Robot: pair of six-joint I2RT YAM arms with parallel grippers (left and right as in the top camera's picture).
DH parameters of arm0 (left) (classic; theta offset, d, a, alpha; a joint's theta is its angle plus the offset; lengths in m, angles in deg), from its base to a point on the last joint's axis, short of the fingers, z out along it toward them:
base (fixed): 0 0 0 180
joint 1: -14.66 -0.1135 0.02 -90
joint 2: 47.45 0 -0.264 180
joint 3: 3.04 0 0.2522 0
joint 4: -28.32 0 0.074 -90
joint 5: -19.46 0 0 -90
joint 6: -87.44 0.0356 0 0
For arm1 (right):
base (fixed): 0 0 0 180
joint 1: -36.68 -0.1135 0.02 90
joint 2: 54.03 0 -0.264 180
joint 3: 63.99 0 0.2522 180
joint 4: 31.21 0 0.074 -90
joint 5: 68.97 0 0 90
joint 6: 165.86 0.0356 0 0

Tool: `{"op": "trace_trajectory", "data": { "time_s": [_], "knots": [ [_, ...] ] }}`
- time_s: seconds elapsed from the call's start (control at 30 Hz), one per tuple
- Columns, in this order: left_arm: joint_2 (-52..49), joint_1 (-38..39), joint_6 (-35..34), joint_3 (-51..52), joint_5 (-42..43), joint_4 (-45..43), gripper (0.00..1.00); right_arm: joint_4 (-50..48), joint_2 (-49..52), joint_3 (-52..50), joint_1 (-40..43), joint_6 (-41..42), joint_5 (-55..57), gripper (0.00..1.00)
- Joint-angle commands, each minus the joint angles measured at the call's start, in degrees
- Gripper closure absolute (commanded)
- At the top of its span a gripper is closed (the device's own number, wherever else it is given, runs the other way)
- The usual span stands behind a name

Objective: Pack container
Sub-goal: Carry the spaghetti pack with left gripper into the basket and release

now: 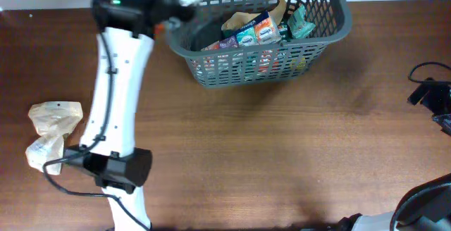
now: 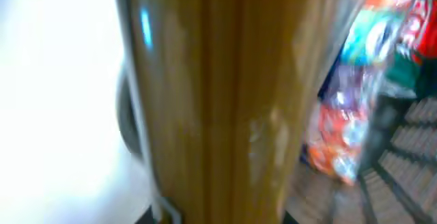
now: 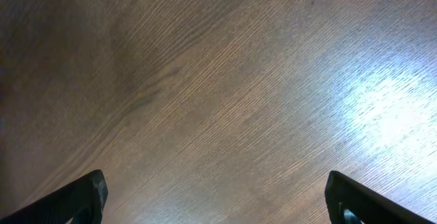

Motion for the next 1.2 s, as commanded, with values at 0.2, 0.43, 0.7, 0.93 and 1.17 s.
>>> {"op": "trace_trajectory", "data": {
  "time_s": [0.2, 0.43, 0.7, 0.93, 1.17],
  "knots": [
    [-6.49, 4.74, 15.13, -2.23, 6.49, -14.56, 0.98, 0.04, 0.15, -0.28, 0.11, 0.46, -0.11, 0.01],
    [-12.79, 6.67, 14.10, -2.23, 6.51, -14.88, 0.98, 0.04, 0.15, -0.28, 0.11, 0.46, -0.11, 0.01],
    [-16.20, 6.75, 3.23, -2.23, 5.49, -14.62, 0.61, 0.04, 0.15, -0.28, 0.11, 0.46, -0.09, 0.01],
    [-9.11, 6.32, -11.58, -2.47, -10.69, -9.79, 0.37, 0.04, 0.15, -0.28, 0.11, 0.46, -0.11, 0.01],
    [1.05, 1.51, -23.32, -2.12, -20.11, -2.36, 0.36, 0.04, 0.15, -0.28, 0.11, 0.46, -0.11, 0.01]
  ]
}}
